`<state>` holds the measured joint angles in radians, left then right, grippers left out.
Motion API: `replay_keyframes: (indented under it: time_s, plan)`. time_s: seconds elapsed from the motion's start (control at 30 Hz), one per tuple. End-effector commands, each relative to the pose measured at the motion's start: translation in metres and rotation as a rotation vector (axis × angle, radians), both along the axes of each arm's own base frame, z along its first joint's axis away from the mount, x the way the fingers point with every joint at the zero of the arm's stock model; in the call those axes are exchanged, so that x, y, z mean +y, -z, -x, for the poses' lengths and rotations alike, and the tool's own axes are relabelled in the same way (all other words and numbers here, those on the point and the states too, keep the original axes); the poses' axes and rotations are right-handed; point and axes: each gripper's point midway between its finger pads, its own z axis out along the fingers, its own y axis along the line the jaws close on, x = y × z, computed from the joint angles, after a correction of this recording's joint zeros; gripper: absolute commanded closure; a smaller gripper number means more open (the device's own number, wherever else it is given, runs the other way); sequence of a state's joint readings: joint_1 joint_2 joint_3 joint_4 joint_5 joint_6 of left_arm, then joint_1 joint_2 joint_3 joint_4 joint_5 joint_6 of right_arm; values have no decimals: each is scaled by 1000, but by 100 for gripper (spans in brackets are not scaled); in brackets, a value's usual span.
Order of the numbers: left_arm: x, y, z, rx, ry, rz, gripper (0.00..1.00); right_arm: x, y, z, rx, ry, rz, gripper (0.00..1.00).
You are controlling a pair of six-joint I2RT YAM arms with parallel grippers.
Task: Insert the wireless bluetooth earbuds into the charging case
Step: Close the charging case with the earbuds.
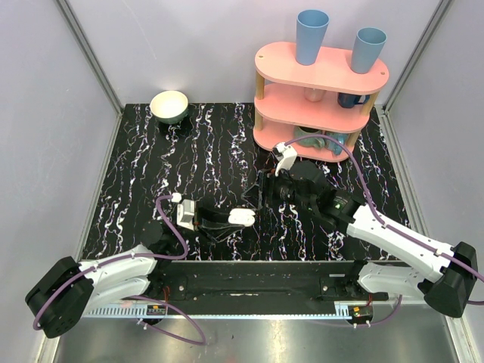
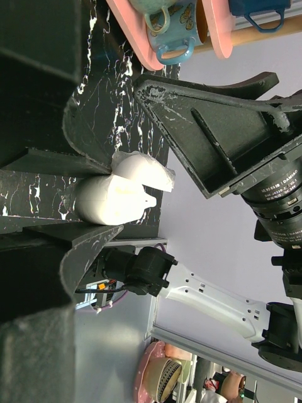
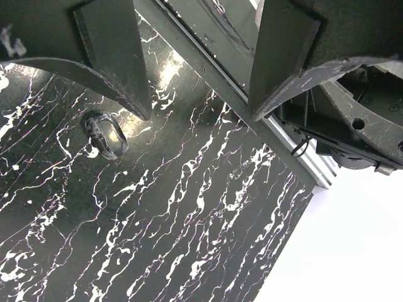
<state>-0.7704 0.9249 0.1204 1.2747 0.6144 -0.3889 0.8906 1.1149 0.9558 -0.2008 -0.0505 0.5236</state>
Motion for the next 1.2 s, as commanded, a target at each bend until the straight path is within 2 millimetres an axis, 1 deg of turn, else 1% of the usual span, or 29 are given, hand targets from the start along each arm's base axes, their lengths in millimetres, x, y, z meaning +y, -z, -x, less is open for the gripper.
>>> replay_keyframes:
  time_s: [0.0,0.4,0.83,1.17]
  plan:
    - [19,-67,17,-237,-17,236,100,10,-25,6,-51,-72,-48,31]
    - [20,-66,14,-227,-34,237,100,9,-28,15,-88,-120,-68,31]
    - [20,-65,9,-208,-53,240,100,6,-41,29,-150,-189,-121,31]
    - [20,-65,8,-208,-58,240,100,10,-34,38,-132,-243,-118,32]
